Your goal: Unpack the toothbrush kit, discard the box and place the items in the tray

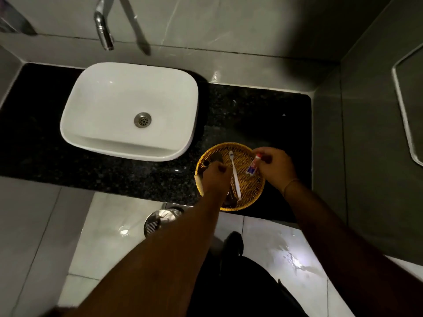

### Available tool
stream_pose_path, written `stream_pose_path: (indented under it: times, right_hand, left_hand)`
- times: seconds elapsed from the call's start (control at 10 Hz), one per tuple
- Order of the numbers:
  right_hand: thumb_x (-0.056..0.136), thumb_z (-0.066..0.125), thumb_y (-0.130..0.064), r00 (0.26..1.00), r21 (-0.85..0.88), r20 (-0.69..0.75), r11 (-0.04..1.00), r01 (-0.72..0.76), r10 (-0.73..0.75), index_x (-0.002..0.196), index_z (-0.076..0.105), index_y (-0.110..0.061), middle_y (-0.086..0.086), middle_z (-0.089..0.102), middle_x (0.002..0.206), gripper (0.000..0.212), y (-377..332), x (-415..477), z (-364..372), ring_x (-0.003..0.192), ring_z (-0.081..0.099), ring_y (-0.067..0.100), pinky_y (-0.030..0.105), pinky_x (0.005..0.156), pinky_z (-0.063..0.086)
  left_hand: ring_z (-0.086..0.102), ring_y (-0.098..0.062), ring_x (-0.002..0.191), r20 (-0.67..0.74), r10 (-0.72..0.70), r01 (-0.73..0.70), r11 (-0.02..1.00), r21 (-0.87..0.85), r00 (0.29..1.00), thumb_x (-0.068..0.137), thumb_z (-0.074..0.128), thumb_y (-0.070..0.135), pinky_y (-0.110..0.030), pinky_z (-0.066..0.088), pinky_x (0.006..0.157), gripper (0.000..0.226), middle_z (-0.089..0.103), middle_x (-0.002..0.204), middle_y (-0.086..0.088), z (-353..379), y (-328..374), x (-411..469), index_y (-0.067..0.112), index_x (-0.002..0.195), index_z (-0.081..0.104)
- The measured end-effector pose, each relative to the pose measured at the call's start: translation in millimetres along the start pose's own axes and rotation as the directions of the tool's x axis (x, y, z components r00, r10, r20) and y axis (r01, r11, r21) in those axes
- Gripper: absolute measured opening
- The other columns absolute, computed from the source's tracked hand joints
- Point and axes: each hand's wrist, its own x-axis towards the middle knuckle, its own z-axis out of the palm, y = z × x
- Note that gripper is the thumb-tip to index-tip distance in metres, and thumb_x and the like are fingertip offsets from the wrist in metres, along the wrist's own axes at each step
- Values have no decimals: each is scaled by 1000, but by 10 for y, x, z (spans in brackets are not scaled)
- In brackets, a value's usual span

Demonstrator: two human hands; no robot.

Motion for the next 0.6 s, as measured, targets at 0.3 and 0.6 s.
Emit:
stream_pose_path:
  times: [0.3,0.6]
  right_hand:
    - [88,76,-16,959,-628,283,762,158,35,135,63,-14,15,73,128,49,-231,425,492,119,69,36,48,104,56]
    - [93,68,-8,983,-640,177,764,78,48,129,70,-11,18,73,128,36,29,538,663,120,68,40,49,105,55]
  left_hand:
    - [76,-30,85,-2,327,-303,879,369,945,105,54,52,-38,58,74,31,80,92,-3,-436,9,-234,24,109,67]
    - [73,-37,86,-3,485,-443,803,398,875,103,55,38,-40,51,73,27,79,92,-7,-626,-158,-234,15,102,70]
